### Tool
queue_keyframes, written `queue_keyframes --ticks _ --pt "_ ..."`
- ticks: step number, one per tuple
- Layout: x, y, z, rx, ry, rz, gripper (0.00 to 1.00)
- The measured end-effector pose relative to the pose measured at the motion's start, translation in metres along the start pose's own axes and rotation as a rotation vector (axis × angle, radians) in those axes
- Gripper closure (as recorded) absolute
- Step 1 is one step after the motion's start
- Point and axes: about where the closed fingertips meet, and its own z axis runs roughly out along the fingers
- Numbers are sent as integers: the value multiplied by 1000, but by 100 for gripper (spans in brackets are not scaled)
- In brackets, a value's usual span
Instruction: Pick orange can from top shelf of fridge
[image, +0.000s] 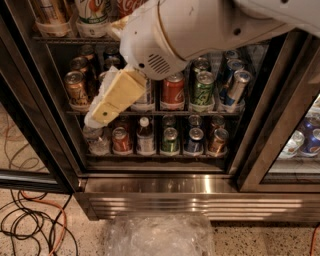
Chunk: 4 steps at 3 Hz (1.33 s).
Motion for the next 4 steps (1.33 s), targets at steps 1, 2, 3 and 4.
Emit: queue_keyframes --ticks 1,2,3,4 --pt "-1 0 4 19 -13 14 0" --pt "-3 -18 21 65 -62 9 0" --pt "-12 -45 30 135 -124 -24 0" --pt "-13 -48 29 147 -126 -29 0"
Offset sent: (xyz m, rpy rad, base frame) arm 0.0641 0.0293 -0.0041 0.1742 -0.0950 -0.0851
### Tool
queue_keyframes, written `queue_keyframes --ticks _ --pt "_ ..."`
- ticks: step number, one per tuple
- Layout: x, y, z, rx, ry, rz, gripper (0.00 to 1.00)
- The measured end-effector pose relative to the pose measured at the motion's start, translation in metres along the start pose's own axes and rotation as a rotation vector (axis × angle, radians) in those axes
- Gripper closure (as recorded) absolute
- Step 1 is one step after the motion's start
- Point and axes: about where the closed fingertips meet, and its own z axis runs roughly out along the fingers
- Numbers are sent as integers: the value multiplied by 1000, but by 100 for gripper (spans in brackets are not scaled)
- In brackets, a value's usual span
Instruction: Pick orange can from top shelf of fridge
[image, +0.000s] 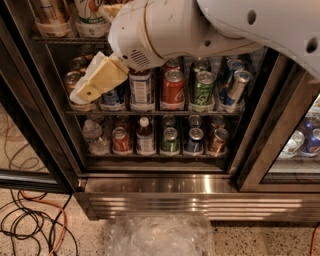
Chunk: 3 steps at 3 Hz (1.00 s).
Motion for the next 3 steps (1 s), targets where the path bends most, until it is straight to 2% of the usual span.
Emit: queue_keyframes --ticks 1,2,3 --pt "5 1 8 8 -2 19 0" --pt "15 -6 28 30 -11 32 0" --pt "14 -19 50 64 -47 26 0"
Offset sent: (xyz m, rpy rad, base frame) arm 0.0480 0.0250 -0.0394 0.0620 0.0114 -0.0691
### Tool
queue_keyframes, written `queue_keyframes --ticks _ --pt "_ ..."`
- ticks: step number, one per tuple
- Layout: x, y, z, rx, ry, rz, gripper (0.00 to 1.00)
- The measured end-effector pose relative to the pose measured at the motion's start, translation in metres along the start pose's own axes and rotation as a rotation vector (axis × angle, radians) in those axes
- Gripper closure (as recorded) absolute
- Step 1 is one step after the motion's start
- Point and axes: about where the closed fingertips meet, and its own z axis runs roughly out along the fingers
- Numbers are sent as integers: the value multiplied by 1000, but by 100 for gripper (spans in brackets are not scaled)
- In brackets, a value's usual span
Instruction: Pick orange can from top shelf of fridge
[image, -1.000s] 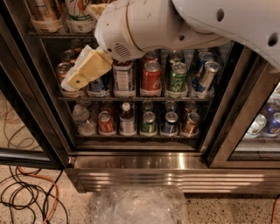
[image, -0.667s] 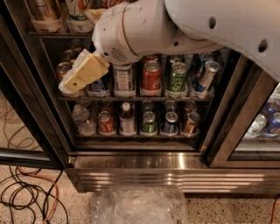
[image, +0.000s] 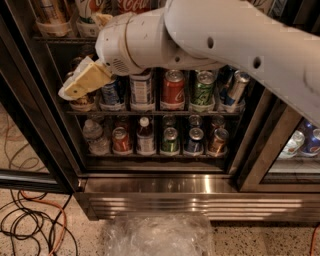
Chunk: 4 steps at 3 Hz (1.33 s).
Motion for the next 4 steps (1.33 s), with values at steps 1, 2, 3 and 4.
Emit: queue_keyframes --ticks 1,2,3,4 --pt "-1 -2 0 7 -2 0 0" --pt "-1 -1 -1 49 2 27 0" --pt "3 -4 10 132 11 70 0" --pt "0 -18 20 208 -10 104 0"
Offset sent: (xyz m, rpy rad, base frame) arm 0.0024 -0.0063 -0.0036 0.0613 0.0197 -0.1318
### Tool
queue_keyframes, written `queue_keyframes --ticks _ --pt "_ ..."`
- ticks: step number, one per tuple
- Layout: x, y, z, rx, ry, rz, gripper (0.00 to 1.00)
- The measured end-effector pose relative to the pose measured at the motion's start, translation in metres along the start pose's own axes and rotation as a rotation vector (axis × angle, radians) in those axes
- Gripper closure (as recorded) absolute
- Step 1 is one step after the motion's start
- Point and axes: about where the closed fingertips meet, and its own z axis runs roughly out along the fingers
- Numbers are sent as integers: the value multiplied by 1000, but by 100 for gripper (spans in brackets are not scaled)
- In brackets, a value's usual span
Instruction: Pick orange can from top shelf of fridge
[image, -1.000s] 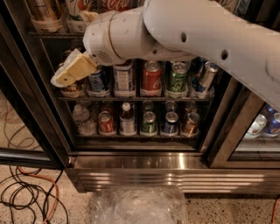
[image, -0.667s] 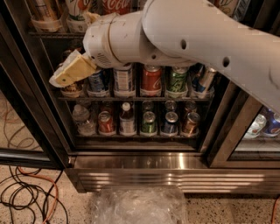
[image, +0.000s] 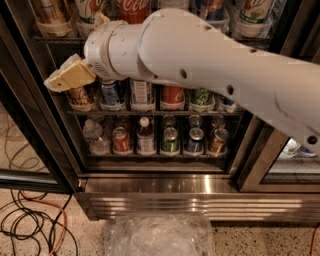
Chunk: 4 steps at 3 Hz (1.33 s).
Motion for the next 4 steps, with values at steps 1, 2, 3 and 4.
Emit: queue_keyframes --ticks 1,2,3,4 --pt "-4 -3 0 15 -10 4 0" --pt "-6 -2 1 65 -22 21 0" --pt "-6 4 0 144 -42 54 0" --pt "-7 12 4 178 -65 86 0"
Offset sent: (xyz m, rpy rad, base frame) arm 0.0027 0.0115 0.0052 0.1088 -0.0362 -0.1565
